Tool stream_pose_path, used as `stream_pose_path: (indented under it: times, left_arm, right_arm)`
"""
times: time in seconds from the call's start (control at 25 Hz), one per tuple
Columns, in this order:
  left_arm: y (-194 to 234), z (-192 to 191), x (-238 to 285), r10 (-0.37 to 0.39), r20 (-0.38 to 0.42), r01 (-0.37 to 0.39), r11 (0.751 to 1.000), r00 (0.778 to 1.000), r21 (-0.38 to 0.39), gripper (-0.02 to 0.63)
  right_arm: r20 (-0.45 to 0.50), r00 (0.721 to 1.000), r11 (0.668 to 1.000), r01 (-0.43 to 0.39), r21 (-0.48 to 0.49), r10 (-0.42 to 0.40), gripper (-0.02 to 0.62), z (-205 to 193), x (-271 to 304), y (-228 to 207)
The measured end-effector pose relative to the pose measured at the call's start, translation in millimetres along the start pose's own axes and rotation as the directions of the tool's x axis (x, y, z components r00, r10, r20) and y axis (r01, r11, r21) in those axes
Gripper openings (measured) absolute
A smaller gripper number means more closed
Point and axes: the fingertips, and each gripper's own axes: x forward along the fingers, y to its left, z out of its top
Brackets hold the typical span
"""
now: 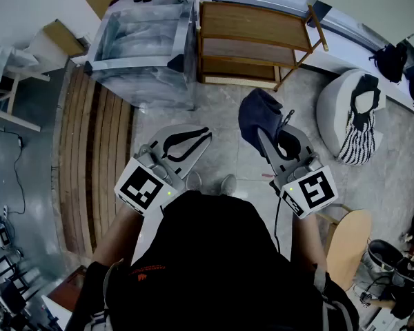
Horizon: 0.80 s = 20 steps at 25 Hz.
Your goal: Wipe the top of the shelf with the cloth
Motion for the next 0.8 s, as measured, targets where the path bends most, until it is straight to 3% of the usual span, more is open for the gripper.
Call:
stream_pose_path:
  times: [0.8]
  left_arm:
    - [-15, 4, 35, 0.006, -0.016, -0.006, 1.0, 1.0, 0.007, 0.038]
  right_arm:
    - [0.011, 1.0, 1.0, 0.001, 0.022, -0.001, 0.041, -12, -23, -32]
